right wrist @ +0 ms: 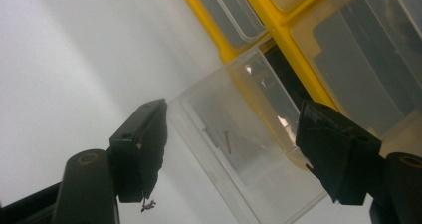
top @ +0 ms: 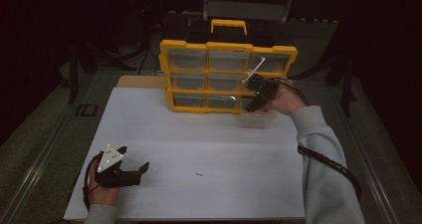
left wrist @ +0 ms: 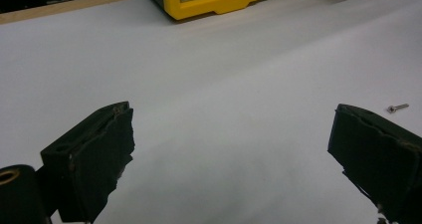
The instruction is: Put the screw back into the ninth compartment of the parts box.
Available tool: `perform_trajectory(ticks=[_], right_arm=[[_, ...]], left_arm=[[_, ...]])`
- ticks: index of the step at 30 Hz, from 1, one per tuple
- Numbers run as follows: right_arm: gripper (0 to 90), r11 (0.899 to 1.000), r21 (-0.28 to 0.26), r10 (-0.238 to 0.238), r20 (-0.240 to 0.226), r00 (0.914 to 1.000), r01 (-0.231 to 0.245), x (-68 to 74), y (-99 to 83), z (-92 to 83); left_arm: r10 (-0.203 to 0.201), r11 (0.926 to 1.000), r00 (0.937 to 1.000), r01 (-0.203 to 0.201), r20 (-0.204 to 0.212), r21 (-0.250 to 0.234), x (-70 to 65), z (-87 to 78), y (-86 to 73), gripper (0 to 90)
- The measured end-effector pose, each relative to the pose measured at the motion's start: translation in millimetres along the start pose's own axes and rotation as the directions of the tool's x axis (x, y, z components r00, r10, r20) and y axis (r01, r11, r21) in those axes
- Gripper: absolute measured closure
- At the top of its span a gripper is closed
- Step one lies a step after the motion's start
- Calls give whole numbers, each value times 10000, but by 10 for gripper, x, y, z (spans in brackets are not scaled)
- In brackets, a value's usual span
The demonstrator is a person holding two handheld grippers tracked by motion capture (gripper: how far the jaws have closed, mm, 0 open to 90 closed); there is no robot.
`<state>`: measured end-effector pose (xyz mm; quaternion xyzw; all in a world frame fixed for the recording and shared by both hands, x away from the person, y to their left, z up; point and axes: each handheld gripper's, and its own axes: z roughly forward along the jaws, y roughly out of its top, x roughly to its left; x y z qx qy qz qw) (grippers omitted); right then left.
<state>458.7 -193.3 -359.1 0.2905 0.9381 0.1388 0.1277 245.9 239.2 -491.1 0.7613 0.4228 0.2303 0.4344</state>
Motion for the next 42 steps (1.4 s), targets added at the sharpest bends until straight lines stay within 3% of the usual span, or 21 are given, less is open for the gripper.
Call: perform_trajectory(ticks=[21,42], right_arm=[[277,9956,-340,-880,-187,9959,873,269,33,-17],[274,9795,-535,-1961,-313,9801,1943,642,143,-2]], left_arm=[[8,10000,10000,-8,-5,-1,-1,0,0,47],[9,10000,10000,-9,-16,-41,-1,-3,1,47]])
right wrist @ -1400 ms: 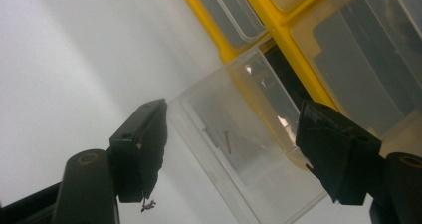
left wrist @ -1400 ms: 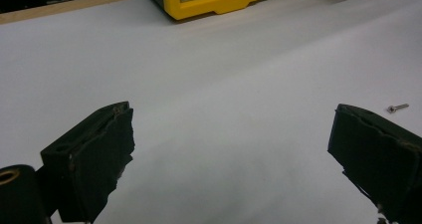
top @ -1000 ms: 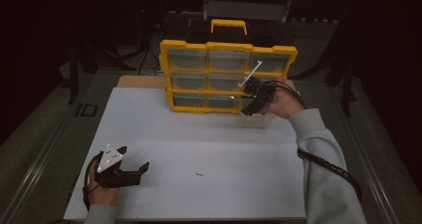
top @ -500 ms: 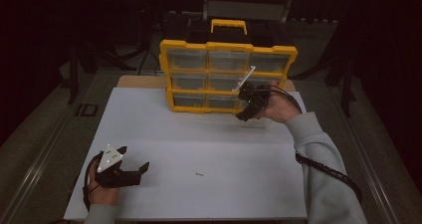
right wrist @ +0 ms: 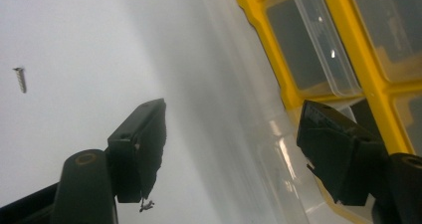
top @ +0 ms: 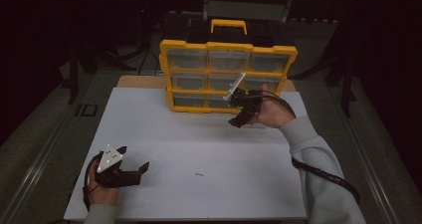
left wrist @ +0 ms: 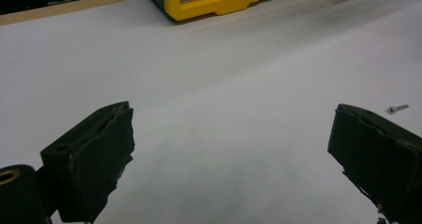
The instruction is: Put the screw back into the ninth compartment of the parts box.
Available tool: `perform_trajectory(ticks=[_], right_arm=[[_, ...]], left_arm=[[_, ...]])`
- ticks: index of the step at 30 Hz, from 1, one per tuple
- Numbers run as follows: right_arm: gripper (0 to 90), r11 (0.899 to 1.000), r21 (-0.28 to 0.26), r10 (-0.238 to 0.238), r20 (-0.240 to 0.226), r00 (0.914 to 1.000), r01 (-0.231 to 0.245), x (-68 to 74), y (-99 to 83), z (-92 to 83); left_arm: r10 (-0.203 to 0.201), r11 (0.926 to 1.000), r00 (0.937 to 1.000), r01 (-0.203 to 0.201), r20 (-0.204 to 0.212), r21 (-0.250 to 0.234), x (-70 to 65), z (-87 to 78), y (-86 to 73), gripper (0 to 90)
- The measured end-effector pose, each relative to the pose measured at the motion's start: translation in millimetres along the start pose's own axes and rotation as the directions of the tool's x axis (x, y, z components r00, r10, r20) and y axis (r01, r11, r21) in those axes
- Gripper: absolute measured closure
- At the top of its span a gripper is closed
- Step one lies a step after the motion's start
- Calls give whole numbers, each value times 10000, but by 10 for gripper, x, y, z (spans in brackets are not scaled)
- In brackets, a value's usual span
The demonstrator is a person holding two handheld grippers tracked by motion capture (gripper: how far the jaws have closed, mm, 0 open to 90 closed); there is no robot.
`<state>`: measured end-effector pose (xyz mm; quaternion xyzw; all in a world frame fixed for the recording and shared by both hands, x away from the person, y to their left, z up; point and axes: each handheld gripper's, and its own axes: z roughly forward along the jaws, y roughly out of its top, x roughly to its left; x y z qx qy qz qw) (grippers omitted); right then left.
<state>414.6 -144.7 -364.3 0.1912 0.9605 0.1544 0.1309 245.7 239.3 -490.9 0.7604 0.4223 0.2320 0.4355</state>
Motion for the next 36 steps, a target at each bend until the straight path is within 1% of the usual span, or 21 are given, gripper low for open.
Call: perform_trajectory(ticks=[11,14,15,17,22,29,36], right_arm=[[273,9991,-18,-421,-256,9988,420,156,83,50],[273,9980,-8,-631,-343,9974,631,225,109,85],[273,9980,8,-634,-353,9974,635,241,115,91],[273,9967,9,-811,-422,9958,812,272,129,108],[273,9951,-57,-993,-557,9935,991,354,165,141],[269,9911,188,-1304,-622,9895,1318,470,198,201],[269,9879,206,-1520,-767,9854,1540,561,237,249]], left_arm=[[0,10000,10000,0,5,-12,1,-2,0,47],[4,10000,10000,-4,0,-15,0,-2,1,47],[6,10000,10000,-6,-3,-15,0,-3,1,47],[11,10000,10000,-11,-3,-17,0,-3,1,47],[10,10000,10000,-10,-2,-18,0,-3,1,47],[15,10000,10000,-15,0,-20,-1,-3,2,47],[14,10000,10000,-14,0,-9,-1,-2,2,47]])
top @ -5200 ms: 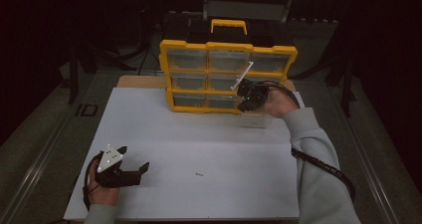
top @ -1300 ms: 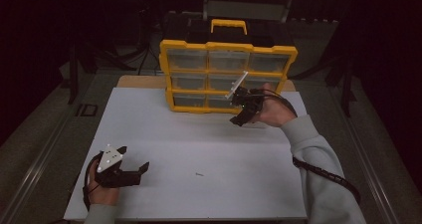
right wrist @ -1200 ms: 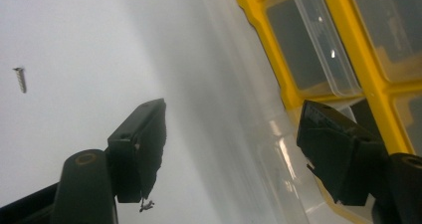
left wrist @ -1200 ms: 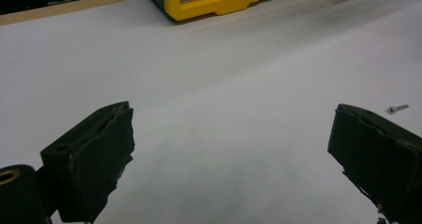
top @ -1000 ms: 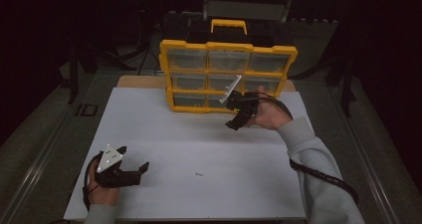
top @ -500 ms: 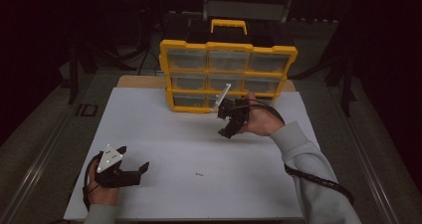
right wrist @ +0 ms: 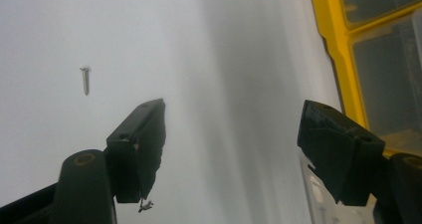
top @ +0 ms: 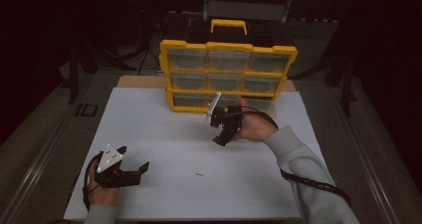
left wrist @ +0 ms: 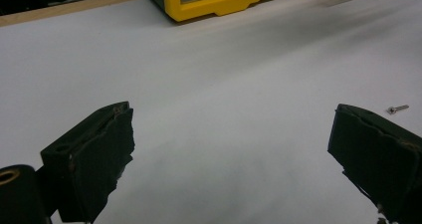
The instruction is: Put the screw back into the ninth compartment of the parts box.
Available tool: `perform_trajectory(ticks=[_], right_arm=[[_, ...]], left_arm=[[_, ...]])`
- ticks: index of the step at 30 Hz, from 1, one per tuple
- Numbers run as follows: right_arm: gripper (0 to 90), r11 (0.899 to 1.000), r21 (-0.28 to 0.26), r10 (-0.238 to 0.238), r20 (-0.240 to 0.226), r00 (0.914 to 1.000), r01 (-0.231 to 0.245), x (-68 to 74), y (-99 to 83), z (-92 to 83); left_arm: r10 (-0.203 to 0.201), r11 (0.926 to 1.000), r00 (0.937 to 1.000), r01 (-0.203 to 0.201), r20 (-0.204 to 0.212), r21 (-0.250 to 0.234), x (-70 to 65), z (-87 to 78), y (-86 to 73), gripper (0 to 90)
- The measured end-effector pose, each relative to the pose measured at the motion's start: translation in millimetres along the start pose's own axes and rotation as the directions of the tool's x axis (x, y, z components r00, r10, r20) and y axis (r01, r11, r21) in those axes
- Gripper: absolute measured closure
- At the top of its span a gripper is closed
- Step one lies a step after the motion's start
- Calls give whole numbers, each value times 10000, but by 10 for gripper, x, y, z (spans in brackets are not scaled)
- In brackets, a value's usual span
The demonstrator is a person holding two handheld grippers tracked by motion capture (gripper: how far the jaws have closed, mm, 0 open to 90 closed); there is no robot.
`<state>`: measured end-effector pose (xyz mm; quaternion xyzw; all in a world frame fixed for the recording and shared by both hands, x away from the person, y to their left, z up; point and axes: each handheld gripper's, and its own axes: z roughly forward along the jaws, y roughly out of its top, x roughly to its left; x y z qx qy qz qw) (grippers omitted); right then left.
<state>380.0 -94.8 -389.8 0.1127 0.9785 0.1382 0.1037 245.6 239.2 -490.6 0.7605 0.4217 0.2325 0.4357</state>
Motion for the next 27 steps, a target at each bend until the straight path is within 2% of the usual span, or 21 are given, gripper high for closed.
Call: perform_trajectory(ticks=[10,27], right_arm=[[268,9995,70,-302,-324,9990,305,136,88,114],[269,9977,140,-652,-768,9949,665,348,116,280]], left_arm=[[8,10000,10000,-8,7,-33,3,-5,0,47],[1,10000,10000,-1,5,-17,0,-1,-1,47]])
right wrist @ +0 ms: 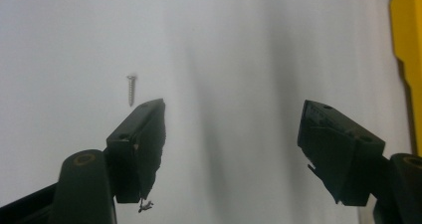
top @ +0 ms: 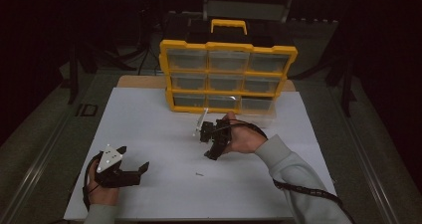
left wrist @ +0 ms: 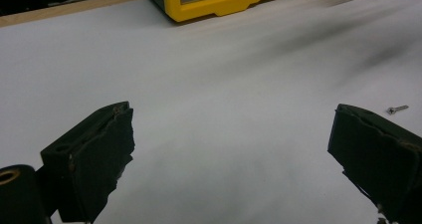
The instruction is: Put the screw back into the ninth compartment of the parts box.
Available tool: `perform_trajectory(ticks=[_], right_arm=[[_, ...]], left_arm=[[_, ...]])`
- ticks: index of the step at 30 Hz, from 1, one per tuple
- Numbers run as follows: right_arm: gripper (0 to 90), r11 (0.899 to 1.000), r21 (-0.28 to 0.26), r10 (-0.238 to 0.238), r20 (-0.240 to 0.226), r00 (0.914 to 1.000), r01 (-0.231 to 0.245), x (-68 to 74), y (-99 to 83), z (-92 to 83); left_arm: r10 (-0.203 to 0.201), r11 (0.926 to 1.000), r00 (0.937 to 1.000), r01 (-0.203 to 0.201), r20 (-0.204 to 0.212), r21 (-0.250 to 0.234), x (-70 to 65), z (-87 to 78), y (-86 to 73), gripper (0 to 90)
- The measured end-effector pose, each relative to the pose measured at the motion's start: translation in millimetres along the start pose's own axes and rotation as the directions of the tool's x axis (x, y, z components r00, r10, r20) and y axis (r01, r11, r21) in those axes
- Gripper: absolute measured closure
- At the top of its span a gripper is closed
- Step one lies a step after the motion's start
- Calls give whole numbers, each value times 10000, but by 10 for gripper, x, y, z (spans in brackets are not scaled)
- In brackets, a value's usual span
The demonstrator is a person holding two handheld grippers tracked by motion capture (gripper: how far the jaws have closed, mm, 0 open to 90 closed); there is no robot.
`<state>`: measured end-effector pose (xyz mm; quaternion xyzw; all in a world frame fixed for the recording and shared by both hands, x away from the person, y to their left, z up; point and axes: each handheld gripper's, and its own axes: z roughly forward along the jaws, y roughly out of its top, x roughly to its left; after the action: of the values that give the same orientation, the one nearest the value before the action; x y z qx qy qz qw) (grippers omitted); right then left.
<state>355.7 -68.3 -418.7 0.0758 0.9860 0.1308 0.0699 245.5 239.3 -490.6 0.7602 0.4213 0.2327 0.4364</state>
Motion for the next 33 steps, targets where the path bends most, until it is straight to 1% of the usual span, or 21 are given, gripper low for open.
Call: perform_trajectory(ticks=[10,16,22,24,29,33], right_arm=[[269,9998,137,-171,-289,9994,175,100,1,145],[270,9992,199,-336,-478,9983,346,172,13,268],[275,9984,343,-431,-764,9961,458,257,25,421],[290,9984,397,-361,-868,9956,397,282,29,470],[322,9968,568,-483,-1213,9914,555,350,37,601],[347,9950,754,-552,-1332,9896,656,390,40,694]], left_arm=[[1,10000,10000,-1,-5,11,-1,2,0,47],[0,10000,10000,0,-3,-10,0,-2,0,47],[0,10000,10000,0,-2,-21,2,-4,0,47],[2,10000,10000,-2,-2,-20,1,-4,0,47],[7,10000,10000,-7,-1,-19,2,-4,0,47],[5,10000,10000,-5,-3,-12,1,-3,1,47]])
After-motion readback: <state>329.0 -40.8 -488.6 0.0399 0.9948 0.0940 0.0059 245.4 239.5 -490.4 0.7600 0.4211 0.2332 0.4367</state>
